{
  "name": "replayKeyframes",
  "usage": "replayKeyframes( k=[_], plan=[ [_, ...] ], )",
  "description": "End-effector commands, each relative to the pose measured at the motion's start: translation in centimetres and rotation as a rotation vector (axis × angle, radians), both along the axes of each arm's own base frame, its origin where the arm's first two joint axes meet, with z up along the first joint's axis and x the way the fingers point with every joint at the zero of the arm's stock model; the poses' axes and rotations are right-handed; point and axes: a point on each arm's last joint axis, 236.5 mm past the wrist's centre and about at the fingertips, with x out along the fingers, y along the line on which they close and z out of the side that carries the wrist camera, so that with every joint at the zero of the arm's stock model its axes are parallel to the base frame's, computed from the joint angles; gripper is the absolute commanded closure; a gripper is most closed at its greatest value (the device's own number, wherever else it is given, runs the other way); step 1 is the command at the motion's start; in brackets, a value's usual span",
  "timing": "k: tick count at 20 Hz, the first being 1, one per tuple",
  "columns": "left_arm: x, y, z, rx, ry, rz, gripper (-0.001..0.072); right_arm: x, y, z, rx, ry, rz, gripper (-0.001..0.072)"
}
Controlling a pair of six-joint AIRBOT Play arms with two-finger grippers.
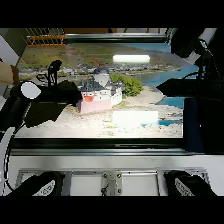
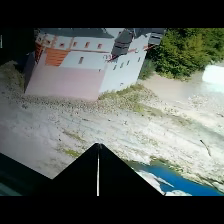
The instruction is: Fold the clothes and pants, and hang the long-sleeved shirts on hangers.
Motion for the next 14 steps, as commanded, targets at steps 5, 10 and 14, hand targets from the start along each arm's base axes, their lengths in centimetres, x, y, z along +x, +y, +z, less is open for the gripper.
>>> replayKeyframes(
  k=[5,10,14],
  plan=[
    [0.0,0.0,0.0,0.0,0.0,0.0,0.0681,0.0,0.0,0.0,0.0,0.001,0.001,0.0677],
    [0.7,0.3,0.3,0.028,-0.052,-0.019,0.044,0.0,0.0,0.0,0.0,0.001,0.001,0.0677],
    [3.6,7.0,-2.2,0.343,-0.125,0.025,0.0007,0.0,0.0,-0.1,0.0,0.002,0.001,0.0677]
  ],
)
